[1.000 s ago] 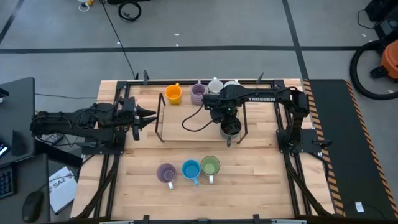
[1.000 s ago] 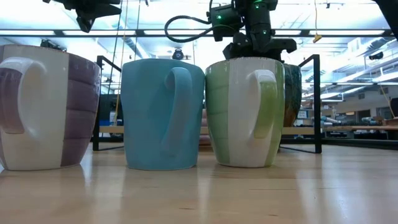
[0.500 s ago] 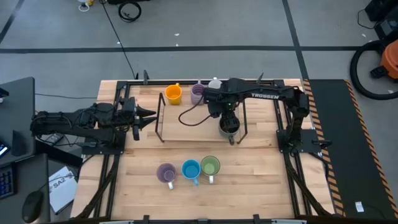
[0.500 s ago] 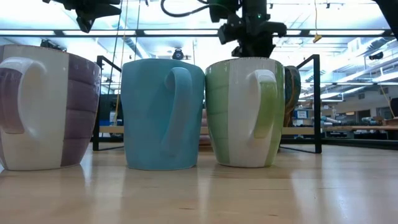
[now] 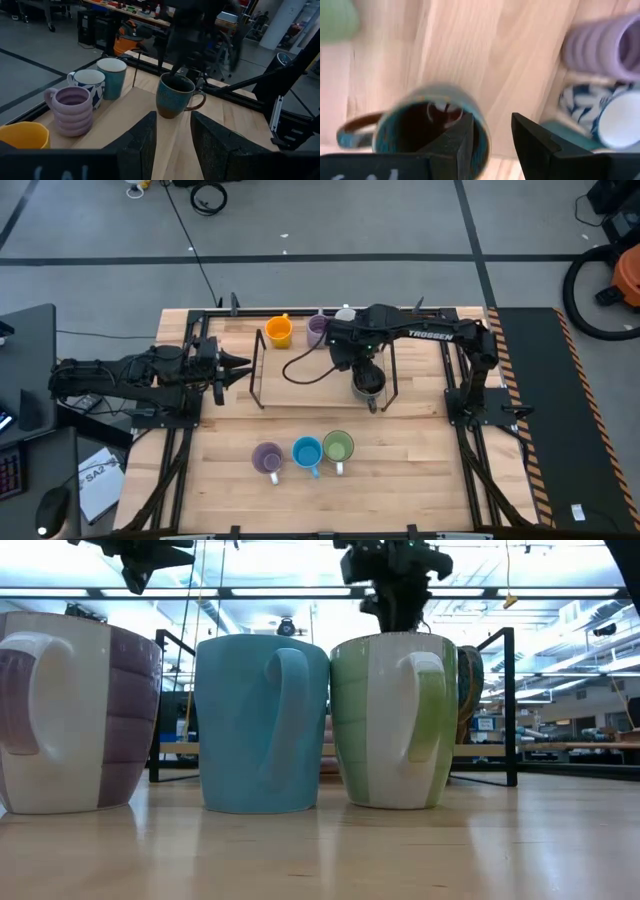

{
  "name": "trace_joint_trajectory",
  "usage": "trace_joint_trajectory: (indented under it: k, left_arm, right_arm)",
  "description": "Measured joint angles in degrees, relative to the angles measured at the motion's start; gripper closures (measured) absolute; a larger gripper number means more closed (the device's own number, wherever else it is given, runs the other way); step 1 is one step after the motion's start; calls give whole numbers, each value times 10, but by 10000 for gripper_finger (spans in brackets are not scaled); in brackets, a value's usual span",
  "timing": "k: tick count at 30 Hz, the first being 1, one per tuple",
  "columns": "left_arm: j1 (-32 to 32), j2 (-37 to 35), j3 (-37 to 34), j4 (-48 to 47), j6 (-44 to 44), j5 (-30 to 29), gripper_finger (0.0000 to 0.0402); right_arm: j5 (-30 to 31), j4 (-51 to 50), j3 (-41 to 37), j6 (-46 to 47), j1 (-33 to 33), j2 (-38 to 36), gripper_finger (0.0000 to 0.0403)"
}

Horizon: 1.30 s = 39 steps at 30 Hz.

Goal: Place coffee mugs
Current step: Put the green mug on the shelf

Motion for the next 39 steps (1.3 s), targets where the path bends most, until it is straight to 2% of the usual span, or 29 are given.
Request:
trace_joint_trajectory:
  k: [9, 15, 23, 32, 39]
  left_arm:
    - [0, 0, 0, 0, 1, 0, 276]
    - [0, 0, 0, -17, 0, 0, 276]
    - [0, 0, 0, -34, 4, -2, 276]
    - [0, 0, 0, -34, 11, -27, 276]
    - [0, 0, 0, -33, 11, -28, 276]
  right_arm:
    - [-78, 76, 0, 20, 58, 0, 259]
    - [-129, 122, 0, 62, 96, 0, 235]
    - [-105, 183, -61, 98, 149, 7, 195]
    - [-101, 264, -138, 186, 185, 6, 194]
    - [-87, 276, -146, 264, 197, 7, 194]
